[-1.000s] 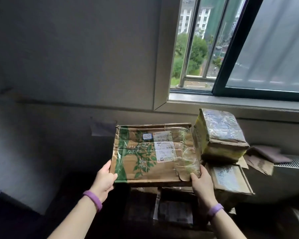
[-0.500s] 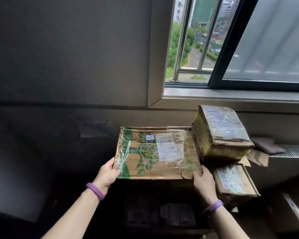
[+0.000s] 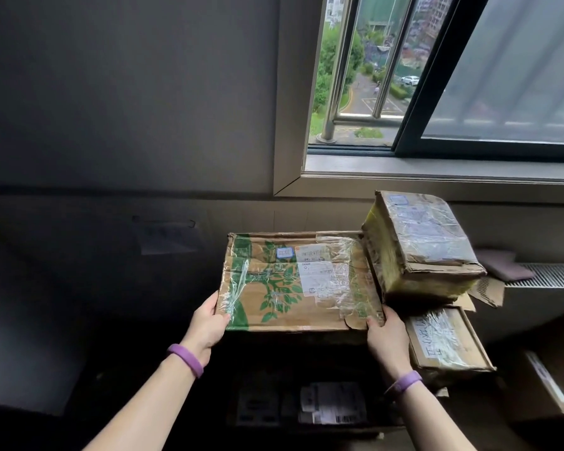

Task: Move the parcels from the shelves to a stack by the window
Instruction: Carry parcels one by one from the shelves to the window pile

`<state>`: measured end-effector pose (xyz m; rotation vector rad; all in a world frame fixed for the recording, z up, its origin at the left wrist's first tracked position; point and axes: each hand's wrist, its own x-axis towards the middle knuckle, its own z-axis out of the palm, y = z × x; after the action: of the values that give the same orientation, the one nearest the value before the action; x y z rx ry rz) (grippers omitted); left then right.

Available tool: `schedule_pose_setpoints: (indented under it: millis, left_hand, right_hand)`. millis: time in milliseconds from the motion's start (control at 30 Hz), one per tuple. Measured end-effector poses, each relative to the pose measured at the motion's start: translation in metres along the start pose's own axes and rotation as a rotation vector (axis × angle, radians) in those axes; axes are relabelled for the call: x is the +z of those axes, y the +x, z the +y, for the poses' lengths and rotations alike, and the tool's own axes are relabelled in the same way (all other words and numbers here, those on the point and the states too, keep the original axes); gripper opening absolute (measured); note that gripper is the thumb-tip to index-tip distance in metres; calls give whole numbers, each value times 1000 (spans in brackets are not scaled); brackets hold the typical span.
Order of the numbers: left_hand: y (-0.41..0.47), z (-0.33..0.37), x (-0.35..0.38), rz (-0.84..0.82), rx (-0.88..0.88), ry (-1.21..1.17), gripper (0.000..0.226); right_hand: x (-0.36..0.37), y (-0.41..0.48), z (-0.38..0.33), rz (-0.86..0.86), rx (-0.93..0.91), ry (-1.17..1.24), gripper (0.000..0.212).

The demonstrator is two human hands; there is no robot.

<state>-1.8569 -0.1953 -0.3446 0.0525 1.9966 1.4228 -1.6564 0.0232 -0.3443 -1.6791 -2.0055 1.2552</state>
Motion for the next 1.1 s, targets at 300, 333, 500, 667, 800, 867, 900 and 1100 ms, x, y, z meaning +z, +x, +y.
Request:
schedule_pose_setpoints:
  millis: [300,333,500,667,800,867,900,1100]
  left_hand:
    - [5,-8,12,-17,9,-12,50]
    - [5,-8,12,-22,22,-13,49]
    - [8,-9,15,-11,45,-48,44]
    - [15,-23,15,-2,81,139,58]
    - [10,-31,20,92,247,644,88]
    - [9,-37,25,24,385,840,86]
    - [9,-40,27,-10,425,919,85]
    - [14,-55,33,-32,453,1174,72]
  right_hand:
    - [8,3,3,-27,37,-53,47]
    - [9,3,4,-26,33,-55,45]
    - [12,3,5,-23,-4,-80,43]
    - [15,-17,2,94,-251,-399,46]
    - [24,-29,-7,150,-501,-625,47]
    - [29,-26,-6,43,-611,-659,57]
    - [31,-24,-5,-25,-661,-708,65]
    - [47,-10,15,-223,-693,-927,74]
